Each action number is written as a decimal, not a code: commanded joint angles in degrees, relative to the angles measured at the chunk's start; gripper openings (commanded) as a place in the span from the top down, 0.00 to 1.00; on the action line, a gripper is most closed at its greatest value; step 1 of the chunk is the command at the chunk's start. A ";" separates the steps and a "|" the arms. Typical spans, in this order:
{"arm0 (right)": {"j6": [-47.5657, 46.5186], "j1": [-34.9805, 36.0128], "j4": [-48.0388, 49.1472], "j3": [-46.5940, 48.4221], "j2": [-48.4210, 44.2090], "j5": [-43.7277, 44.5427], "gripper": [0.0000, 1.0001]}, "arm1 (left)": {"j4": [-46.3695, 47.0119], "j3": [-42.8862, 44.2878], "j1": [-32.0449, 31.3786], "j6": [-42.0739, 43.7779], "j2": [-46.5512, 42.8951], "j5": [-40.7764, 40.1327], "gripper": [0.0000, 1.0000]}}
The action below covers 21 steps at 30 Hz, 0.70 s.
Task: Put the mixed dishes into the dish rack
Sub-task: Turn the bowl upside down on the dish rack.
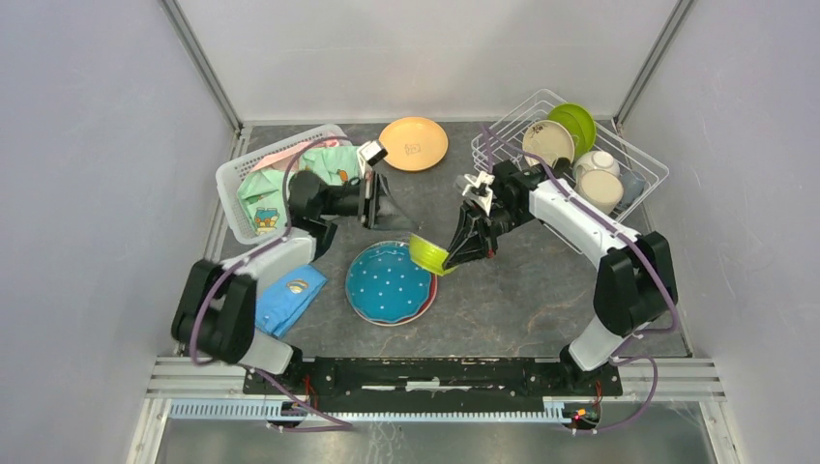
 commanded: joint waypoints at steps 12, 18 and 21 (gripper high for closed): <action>-1.72 -2.25 -1.78 14.39 10.01 -0.34 0.99 | -83.74 12.04 -3.13 -1.48 -29.67 -67.58 0.98; -1.06 -1.40 -1.68 23.73 11.73 2.15 0.99 | -77.01 2.80 -3.12 -1.48 -42.57 -76.23 0.98; -1.72 -0.04 -1.15 30.49 11.35 6.03 0.99 | -74.38 -0.82 -3.13 -1.48 -45.67 -71.83 0.98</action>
